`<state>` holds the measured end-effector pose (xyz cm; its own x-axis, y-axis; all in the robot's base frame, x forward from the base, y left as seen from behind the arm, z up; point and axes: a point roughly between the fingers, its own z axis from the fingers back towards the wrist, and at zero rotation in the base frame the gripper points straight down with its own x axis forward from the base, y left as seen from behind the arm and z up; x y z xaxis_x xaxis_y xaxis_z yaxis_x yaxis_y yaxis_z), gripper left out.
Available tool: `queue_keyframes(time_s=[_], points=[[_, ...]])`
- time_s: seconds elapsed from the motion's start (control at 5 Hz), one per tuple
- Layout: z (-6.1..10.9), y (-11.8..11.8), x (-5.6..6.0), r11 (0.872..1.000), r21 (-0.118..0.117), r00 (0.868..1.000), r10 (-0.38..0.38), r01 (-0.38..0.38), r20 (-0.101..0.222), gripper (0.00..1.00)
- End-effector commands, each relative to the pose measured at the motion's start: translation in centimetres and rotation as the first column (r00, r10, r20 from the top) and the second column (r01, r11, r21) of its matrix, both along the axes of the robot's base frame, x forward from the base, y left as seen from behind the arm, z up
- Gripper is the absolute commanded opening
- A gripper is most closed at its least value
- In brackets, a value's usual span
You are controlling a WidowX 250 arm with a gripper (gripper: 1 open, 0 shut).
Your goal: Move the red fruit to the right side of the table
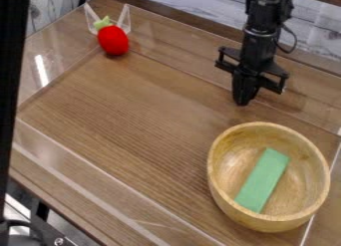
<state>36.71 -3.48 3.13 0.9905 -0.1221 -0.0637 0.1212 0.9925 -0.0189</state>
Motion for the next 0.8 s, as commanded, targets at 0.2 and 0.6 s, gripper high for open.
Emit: queue_keyframes(time_s=[0.2, 0.6], points=[[1.9, -0.4, 0.6, 1.0, 0.004, 0.999, 0.023, -0.023, 0.043, 1.0], [2.4, -1.4, 1.0, 0.997, 0.015, 0.995, 0.075, -0.076, 0.065, 0.0]])
